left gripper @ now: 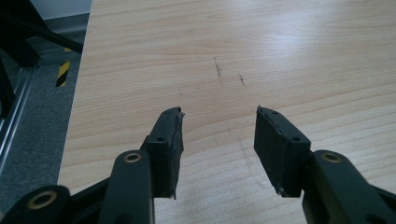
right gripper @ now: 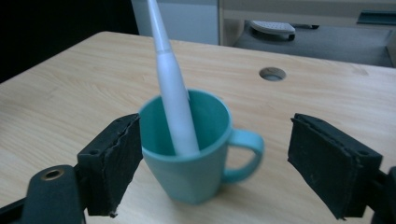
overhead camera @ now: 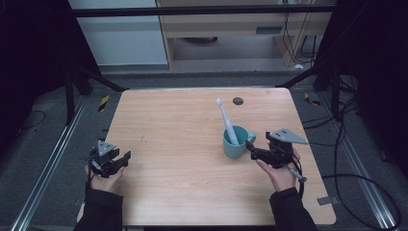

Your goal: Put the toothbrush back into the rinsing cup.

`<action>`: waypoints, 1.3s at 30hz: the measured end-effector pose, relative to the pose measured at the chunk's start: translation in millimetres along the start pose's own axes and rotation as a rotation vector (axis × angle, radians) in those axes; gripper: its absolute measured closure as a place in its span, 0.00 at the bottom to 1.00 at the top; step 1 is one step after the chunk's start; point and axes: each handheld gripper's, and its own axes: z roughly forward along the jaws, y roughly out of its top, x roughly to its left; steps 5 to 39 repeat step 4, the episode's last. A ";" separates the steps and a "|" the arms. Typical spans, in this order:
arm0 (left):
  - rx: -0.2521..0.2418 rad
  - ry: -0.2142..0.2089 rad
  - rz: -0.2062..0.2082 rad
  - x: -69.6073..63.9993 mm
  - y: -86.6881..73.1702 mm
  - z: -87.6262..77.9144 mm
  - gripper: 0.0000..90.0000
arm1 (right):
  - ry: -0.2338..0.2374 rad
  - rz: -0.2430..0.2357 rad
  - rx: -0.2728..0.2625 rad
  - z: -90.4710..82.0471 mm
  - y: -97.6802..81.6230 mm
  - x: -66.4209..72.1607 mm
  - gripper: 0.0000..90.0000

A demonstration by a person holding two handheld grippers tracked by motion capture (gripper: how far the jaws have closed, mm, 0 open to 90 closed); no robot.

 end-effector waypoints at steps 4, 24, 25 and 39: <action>-0.002 -0.001 0.004 -0.9 0.0 -0.4 0.57 | -0.028 0.006 0.022 -8.9 -16.0 -11.6 0.19; -0.002 -0.001 0.004 -0.9 0.0 -0.4 0.57 | -0.028 0.006 0.022 -8.9 -16.0 -11.6 0.19; -0.002 -0.001 0.004 -0.9 0.0 -0.4 0.57 | -0.028 0.006 0.022 -8.9 -16.0 -11.6 0.19; -0.002 -0.001 0.004 -0.9 0.0 -0.4 0.57 | -0.028 0.006 0.022 -8.9 -16.0 -11.6 0.19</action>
